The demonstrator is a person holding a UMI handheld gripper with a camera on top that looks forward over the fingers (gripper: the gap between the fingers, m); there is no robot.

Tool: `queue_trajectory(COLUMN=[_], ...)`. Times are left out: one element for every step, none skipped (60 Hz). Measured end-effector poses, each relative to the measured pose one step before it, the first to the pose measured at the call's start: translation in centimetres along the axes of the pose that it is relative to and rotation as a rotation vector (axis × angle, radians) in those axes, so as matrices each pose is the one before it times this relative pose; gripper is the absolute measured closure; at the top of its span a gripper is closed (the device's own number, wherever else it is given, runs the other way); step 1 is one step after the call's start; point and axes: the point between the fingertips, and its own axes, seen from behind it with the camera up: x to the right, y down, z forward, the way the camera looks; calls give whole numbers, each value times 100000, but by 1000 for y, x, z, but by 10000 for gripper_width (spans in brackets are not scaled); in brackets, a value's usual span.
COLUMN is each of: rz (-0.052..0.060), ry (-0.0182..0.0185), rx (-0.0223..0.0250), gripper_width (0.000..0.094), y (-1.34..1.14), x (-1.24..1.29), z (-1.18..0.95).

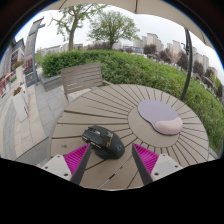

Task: Arrange mouse

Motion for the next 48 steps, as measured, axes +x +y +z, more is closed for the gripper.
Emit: queue_trajectory(rz=[163, 71, 109, 169, 192, 28, 424, 410, 413, 320, 138, 157, 245, 292, 224, 248, 254, 229, 198, 147, 168, 235, 209, 190, 202, 115, 23, 36, 41, 13, -64, -92, -107, -73, 15, 27, 139, 208, 175, 40, -37, 1, 135, 204, 209, 89, 24, -15], ry=[-20, -91, 39, 111, 161, -717, -483, -269, -317, -40, 57, 21, 53, 321, 285, 146, 219, 252, 241, 178, 157, 157, 264, 250, 135, 117, 88, 111, 161, 187, 234, 248, 177, 98, 48, -29, -43, -43, -56, -34, -96, -97, -37, -25, 22, 1, -39, -22], rx=[-313, -152, -170, -91, -40, 294, 204, 211, 100, -51, 14, 165, 190, 57, 26, 42, 55, 71, 62, 52, 70, 57, -4, 18, 21, -36, -128, -71, 4, 62, 73, 64, -11, -137, -264, -171, -67, 21, 44, 31, -66, -189, -182, -100, -53, -85, -119, -208], gripper_width=[79, 80, 81, 80, 81, 71, 73, 79, 81, 81, 80, 79, 80, 81, 82, 80, 80, 80, 80, 80, 81, 81, 81, 81, 81, 81, 82, 82, 81, 81, 81, 81, 81, 81, 82, 83, 82, 81, 80, 79, 80, 80, 80, 81, 81, 80, 80, 79], y=[39, 69, -8, -29, -75, -42, -232, -103, -101, -86, -124, -172, -197, -274, -154, -141, -174, -168, -152, -208, -150, -155, -140, -146, -136, -129, -80, -131, -126, -123, -128, -107, -77, -39, -70, -3, -29, -70, -89, -81, -41, 1, -70, -62, -60, -65, -44, -14], x=[10, -43, 14, 57, 60, -205, -103, -4, -36, 0, 28, -29, 5, 13, 63, 63, 41, 59, 58, -6, 37, 70, 56, 46, 39, 36, 78, 19, 24, 65, 66, 64, 45, 43, 94, 22, 39, 9, 44, 38, 21, 4, 36, 6, 63, 50, 39, 14], z=[373, 488, 345, 316, 298, 266, 471, 202, 209, 212, 228, 242, 238, 376, 246, 228, 248, 225, 114, 359, 225, 226, 219, 224, 221, 207, 165, 218, 184, 189, 178, 170, 185, 164, 239, 184, 156, 148, 150, 162, 155, 131, 187, 183, 188, 149, 146, 198])
